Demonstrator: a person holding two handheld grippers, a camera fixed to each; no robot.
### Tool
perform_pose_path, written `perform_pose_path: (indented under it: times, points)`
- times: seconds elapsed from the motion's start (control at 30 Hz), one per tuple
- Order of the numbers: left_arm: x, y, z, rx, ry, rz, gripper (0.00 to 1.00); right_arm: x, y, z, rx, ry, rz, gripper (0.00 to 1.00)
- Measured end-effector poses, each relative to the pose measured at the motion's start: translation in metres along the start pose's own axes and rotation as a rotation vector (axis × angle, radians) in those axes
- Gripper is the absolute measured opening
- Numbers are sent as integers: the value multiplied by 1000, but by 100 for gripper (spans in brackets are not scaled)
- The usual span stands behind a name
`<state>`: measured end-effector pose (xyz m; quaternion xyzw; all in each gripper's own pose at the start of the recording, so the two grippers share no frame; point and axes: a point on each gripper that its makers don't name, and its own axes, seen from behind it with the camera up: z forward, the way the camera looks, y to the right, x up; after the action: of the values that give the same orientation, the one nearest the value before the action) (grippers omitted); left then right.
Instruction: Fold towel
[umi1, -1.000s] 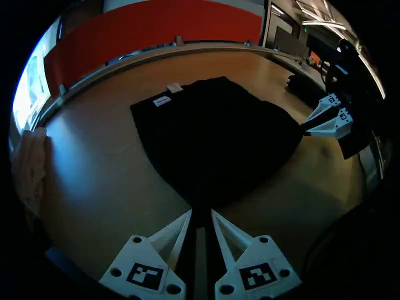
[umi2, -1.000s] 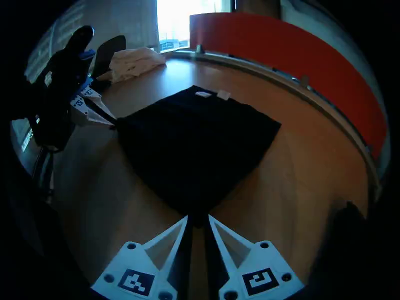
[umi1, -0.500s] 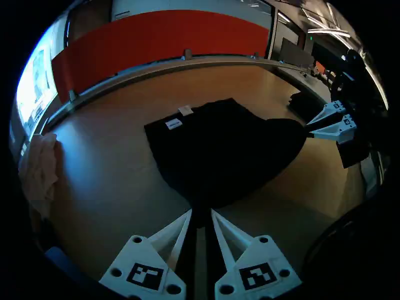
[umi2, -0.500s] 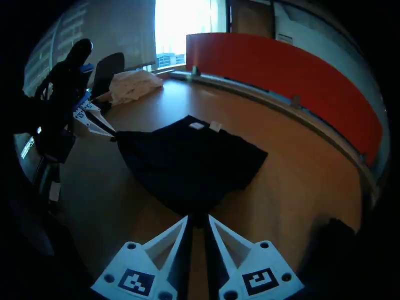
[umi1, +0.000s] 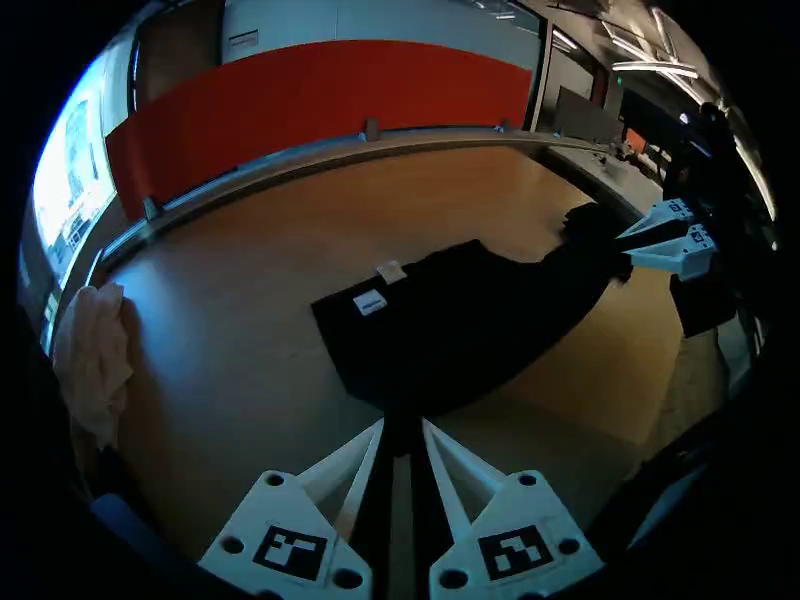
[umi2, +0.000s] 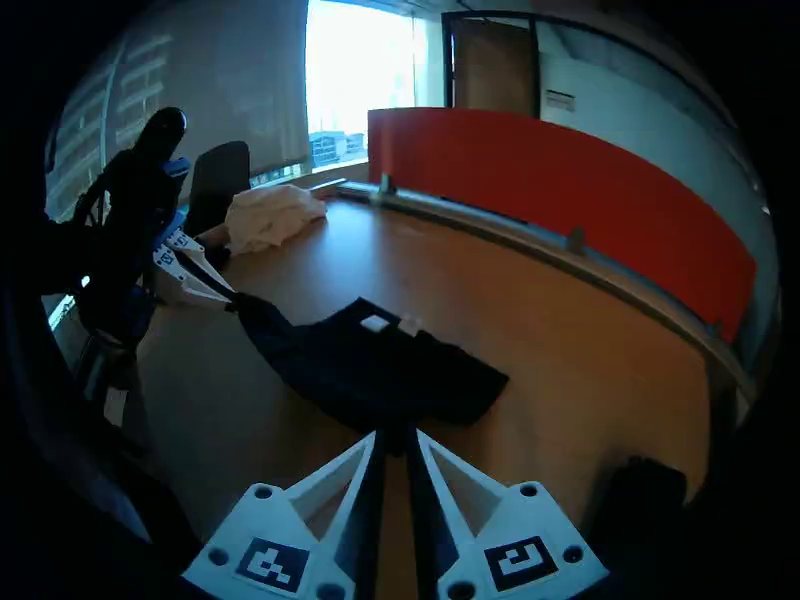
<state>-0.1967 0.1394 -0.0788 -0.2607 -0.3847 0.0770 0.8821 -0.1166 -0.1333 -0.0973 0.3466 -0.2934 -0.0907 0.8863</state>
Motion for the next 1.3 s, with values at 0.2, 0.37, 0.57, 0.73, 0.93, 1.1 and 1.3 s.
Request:
perform_pose_path:
  times: [0.2,0.37,0.57,0.73,0.93,1.1,1.3]
  points:
    - [5,7,-17,-9,-1,-10,10,7,-3,-16,-3,4,-22,14]
    - [3,14,-29,-13,-4,-18,10,11,-7,-27,-5,6,-28,14]
    - [0,23,-41,-22,-5,-45,10,12,-10,-35,-6,6,-22,14]
    - [-3,25,-42,-25,-8,-63,10,9,-11,-36,-4,-3,-23,14]
    - [-3,22,-36,-15,-22,-72,10,4,-10,-29,-1,-22,-27,14]
    - [1,18,-23,-11,-29,-82,10,1,-4,-18,-5,-43,-36,14]
    - [6,12,-3,-6,-37,-80,10,-1,6,0,-12,-56,-34,14]
